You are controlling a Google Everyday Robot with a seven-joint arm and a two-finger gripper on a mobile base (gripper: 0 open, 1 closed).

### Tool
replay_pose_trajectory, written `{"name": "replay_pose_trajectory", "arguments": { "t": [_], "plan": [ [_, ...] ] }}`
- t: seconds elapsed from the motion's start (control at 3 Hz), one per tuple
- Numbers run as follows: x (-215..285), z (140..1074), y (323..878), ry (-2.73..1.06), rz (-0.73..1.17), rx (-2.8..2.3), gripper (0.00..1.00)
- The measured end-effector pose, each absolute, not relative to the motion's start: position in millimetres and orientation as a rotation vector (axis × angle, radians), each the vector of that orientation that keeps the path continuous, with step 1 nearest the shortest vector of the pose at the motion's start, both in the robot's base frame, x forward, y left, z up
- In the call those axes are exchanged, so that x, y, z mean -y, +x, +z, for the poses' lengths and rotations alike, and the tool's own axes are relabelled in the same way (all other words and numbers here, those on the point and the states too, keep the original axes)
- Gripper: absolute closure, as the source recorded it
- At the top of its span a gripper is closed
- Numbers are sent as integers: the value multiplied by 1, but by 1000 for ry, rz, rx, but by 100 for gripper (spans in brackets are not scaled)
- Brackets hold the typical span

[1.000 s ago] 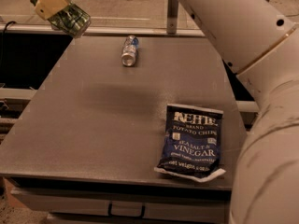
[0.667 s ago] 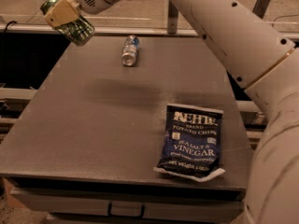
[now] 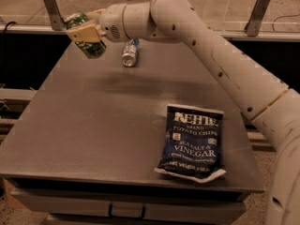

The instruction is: Place green can upright

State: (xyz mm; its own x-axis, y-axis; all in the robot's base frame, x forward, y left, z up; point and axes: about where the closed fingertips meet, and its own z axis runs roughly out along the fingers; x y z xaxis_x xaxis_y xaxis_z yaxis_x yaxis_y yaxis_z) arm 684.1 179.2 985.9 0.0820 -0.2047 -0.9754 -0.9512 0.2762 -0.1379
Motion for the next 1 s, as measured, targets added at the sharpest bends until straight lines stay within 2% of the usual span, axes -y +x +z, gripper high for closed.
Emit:
{"name": "replay_pose_trajectory", "arguments": {
  "t": [1.0],
  "plan": [
    [-182,973,678,-1210,818,-1324,100]
  ]
}}
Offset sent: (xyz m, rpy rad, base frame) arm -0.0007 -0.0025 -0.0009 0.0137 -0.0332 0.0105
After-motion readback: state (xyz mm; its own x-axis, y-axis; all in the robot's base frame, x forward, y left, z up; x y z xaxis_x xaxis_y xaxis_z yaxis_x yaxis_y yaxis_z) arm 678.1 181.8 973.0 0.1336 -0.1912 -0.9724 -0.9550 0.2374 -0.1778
